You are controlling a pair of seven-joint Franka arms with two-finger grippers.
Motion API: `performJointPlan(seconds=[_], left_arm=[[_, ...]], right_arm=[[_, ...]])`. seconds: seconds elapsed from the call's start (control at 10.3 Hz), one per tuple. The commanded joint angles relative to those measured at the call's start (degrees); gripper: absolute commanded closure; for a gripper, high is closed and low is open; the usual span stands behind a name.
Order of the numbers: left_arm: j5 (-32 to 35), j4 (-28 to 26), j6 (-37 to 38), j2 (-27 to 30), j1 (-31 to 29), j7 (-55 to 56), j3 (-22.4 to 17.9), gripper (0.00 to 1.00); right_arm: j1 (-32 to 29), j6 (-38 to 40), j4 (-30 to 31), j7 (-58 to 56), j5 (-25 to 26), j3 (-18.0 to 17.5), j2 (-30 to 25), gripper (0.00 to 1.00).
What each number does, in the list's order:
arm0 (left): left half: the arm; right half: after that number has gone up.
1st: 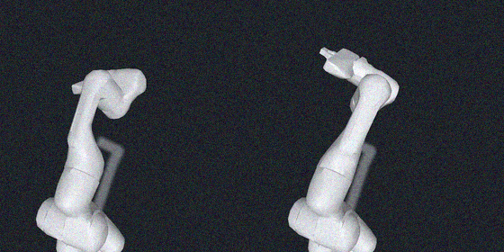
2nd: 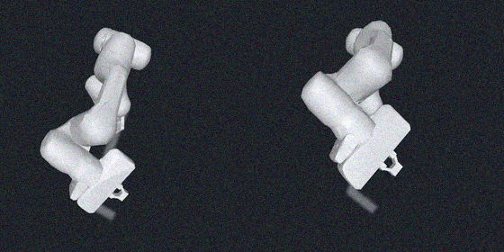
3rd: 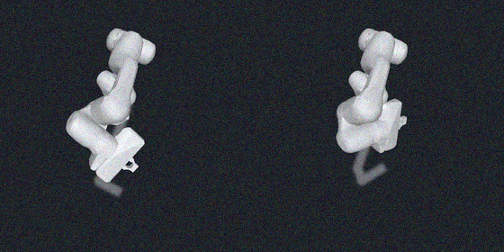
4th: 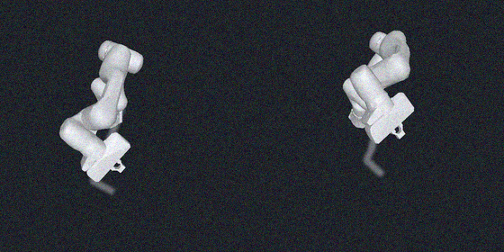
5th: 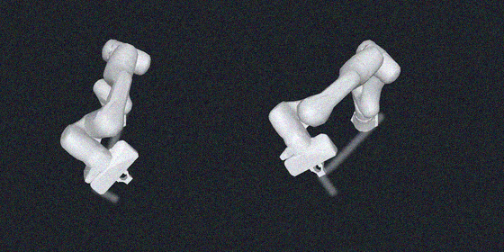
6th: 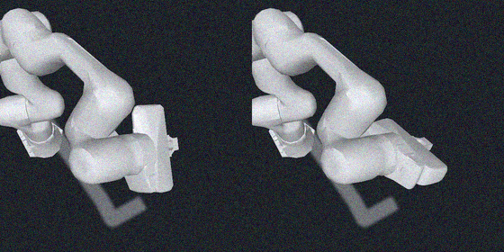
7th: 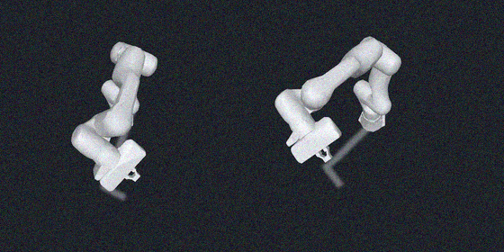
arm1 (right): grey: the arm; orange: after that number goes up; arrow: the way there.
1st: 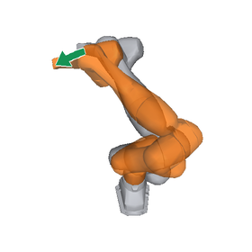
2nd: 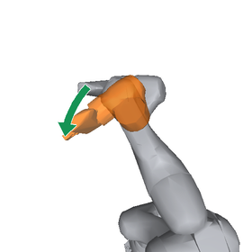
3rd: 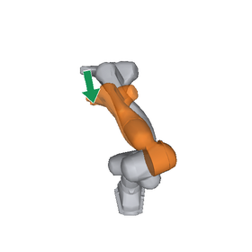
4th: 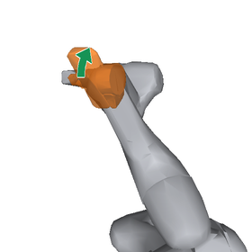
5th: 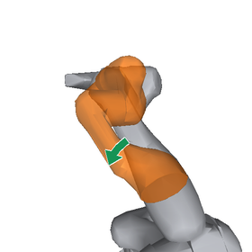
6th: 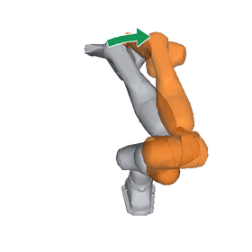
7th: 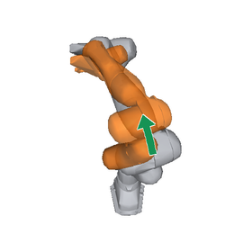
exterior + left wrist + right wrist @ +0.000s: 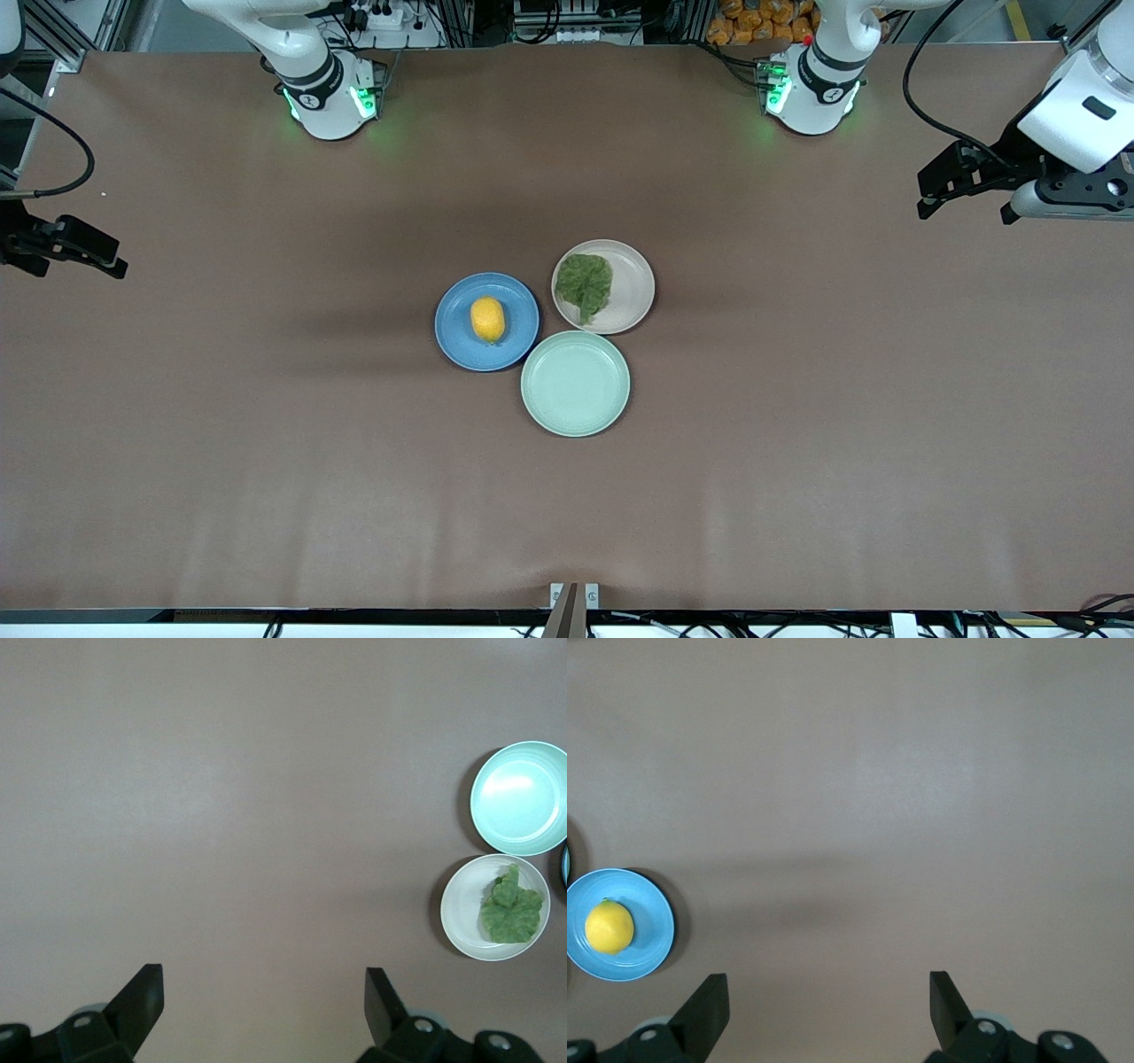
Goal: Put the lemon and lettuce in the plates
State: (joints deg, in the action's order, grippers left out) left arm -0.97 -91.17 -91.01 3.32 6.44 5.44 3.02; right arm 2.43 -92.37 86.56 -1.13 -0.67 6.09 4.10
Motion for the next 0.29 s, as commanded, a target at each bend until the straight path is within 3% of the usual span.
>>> performJointPlan(seconds=[0.0, 0.19], left_arm=[[-0.3, 0.5, 0.9, 0.2, -0.3, -0.7, 0.1, 0.0], [-0.3, 0.5, 0.9, 0.1, -0.2, -0.7, 0.1, 0.0]], right_arm=[[-0.1, -0.5, 2.1, -0.2, 0.8, -0.3, -2.2, 0.0], [-0.1, -0.5, 2.0, -0.1, 0.9, -0.2, -2.1, 0.0]])
